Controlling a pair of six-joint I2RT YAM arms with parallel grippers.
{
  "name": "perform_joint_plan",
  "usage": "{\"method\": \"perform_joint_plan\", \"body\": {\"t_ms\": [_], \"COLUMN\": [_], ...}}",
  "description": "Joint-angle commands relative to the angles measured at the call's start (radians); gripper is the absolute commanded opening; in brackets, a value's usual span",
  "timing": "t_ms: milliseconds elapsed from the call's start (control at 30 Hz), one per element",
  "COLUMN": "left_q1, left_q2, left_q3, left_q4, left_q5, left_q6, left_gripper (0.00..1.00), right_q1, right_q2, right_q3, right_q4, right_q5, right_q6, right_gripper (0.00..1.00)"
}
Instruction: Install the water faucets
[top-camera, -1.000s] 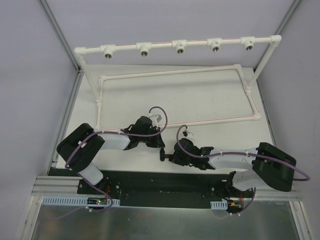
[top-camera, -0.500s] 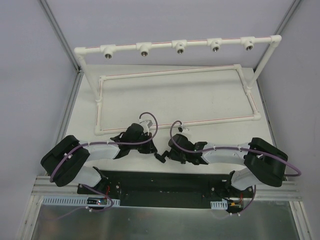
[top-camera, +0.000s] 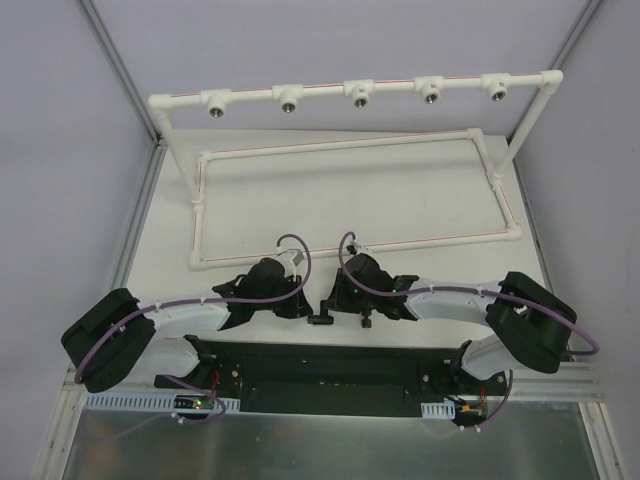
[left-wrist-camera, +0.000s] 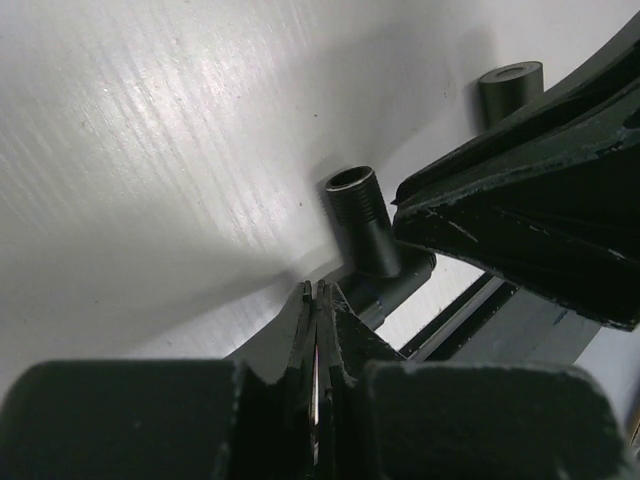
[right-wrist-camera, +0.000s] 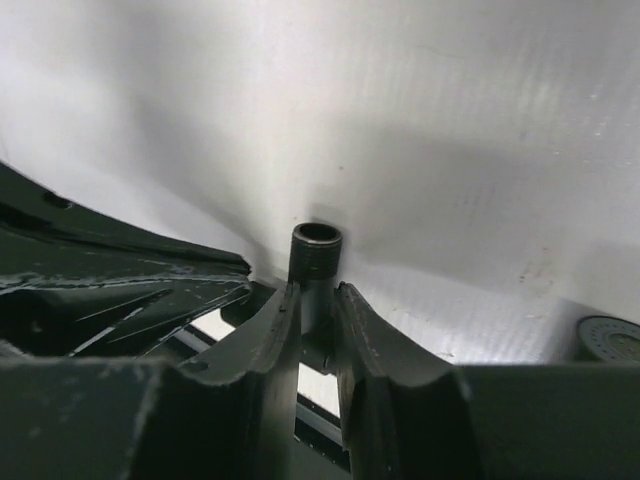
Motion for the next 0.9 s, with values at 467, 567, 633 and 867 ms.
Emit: {"method": "perform_joint_plan", "body": {"t_ms": [467, 567, 633, 867], "left_q1": [-0.016, -0.018, -0.016, -0.016], "left_q2": [-0.291, -0.305, -0.305, -0.314], "left_q3": [-0.023, -0.027, -0.027, -0.032], "left_q4": [-0.235, -0.241, -0.244, -0.249], "left_q5": [-0.222, -0.218, -0.213, -0.205], "left_q6": [-0.038, -0.044, -0.047, -0.057], "left_gripper": [0.28, 0.3, 0.3, 0.31], "right_q1": [-0.005, -0.004, -0.004, -0.004], "right_q2": [-0.32, -0.304, -0.289, -0.15], "right_q3": [-0.18, -0.157, -0.126, 0.047], "right_q4": [0.05, 0.047, 0.035, -0.152], "right_q5": [-0.252, -0.273, -0.241, -0.123], "right_q6": [-0.339, -0.433, -0.448, -0.367], "right_gripper": [0.67, 0.66, 0.63, 0.61]}}
